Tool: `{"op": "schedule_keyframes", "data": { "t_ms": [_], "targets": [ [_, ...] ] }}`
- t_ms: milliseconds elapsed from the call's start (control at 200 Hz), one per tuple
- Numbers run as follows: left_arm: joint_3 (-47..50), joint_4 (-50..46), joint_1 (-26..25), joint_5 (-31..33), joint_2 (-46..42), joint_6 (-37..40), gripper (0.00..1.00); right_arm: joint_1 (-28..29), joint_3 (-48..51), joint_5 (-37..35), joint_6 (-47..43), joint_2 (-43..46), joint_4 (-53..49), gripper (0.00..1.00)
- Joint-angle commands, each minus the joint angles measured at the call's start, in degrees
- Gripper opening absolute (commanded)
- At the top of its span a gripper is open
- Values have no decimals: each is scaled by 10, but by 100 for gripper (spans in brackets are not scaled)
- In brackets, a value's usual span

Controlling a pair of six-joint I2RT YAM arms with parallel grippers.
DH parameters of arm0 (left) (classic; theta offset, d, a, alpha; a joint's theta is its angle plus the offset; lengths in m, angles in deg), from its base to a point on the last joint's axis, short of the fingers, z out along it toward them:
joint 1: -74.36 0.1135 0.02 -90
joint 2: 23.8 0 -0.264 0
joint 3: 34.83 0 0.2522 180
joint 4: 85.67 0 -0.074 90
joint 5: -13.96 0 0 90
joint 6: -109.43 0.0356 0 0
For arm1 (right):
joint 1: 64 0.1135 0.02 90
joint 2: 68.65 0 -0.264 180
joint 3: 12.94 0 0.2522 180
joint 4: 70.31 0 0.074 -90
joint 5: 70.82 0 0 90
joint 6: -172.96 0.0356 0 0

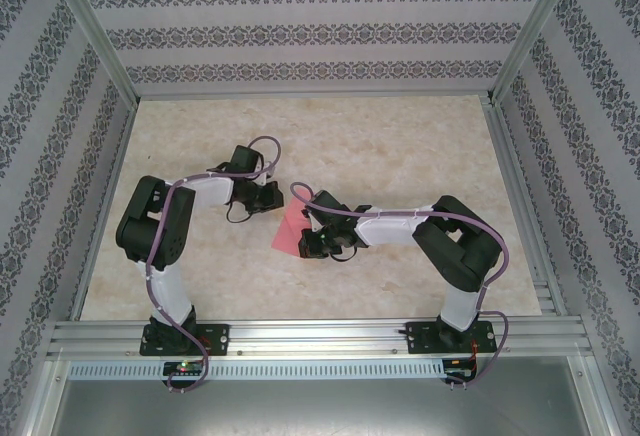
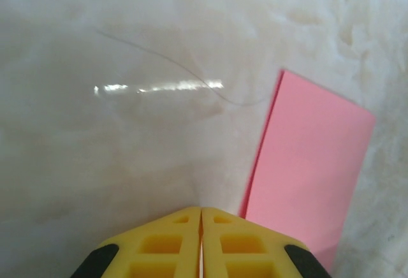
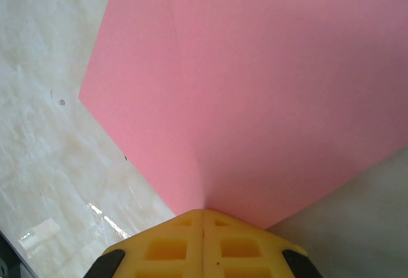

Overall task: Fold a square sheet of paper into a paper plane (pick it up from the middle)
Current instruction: Fold the triangle a second time at the center of the table.

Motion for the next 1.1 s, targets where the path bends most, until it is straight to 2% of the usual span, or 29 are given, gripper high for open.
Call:
{"op": "schedule_keyframes", "data": {
  "t_ms": [0, 155, 350, 649, 934, 1099],
  "targets": [
    [-1, -16, 9, 36, -30, 7, 9, 1, 41, -35, 5, -52, -106, 3],
    [64, 20, 0, -6, -109, -36, 9, 2, 41, -32, 5, -50, -105, 3],
    [128, 55, -58, -27, -155, -90, 7, 2, 38, -31, 6, -52, -104, 3],
    [146, 67, -122, -37, -124, -136, 0, 3, 36, -33, 6, -52, -106, 3],
    [141, 91, -131, -47, -85, -155, 0, 4, 36, -35, 8, -52, -108, 3],
    [134, 72, -131, -25, -70, -151, 0, 4, 38, -38, 8, -54, -113, 3]
  ]
}}
